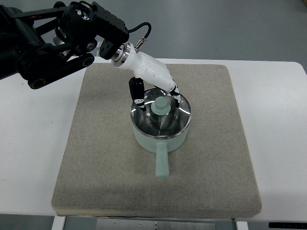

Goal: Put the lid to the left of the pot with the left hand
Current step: 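Lower the left hand onto the lid's green knob, then close the left hand fingers around the green lid knob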

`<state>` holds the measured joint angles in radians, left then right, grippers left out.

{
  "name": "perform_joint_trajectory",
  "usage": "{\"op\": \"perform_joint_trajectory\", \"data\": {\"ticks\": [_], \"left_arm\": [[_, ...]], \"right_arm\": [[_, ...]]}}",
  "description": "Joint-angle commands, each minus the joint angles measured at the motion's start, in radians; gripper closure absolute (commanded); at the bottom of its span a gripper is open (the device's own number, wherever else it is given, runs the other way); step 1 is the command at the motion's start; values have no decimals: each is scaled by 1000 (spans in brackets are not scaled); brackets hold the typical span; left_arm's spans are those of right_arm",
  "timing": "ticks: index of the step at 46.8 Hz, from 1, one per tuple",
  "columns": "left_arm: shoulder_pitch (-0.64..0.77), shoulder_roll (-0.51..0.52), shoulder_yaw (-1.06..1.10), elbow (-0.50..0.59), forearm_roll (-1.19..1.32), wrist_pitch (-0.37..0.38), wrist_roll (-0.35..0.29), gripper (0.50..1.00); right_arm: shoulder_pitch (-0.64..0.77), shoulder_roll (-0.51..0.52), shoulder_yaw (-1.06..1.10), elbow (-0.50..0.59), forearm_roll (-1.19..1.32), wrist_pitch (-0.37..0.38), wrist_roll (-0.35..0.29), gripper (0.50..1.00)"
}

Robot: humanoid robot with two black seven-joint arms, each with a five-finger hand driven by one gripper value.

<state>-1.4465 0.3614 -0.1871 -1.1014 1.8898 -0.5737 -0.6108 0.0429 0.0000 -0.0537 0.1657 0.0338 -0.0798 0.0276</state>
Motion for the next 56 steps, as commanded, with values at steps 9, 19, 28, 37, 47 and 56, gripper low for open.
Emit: {"op": "perform_joint_trajectory", "data": {"ticks": [9,19,28,37,47,56], "left_arm": [[0,-1,0,2,0,0,0,774],[0,-7,0,6,0,0,0,923],[0,-7,0,8,0,0,0,1000],[3,-18,2,23,6,0,0,1000],[0,-19,21,25,46,0,0,1000],[-5,-21,20,26,49,0,0,1000]], "right_arm": [[0,0,0,0,0,0,0,579],[0,0,0,0,0,0,0,579],[0,0,0,0,0,0,0,579],[0,0,0,0,0,0,0,579],[0,0,0,0,0,0,0,579],[0,0,0,0,0,0,0,579]]}}
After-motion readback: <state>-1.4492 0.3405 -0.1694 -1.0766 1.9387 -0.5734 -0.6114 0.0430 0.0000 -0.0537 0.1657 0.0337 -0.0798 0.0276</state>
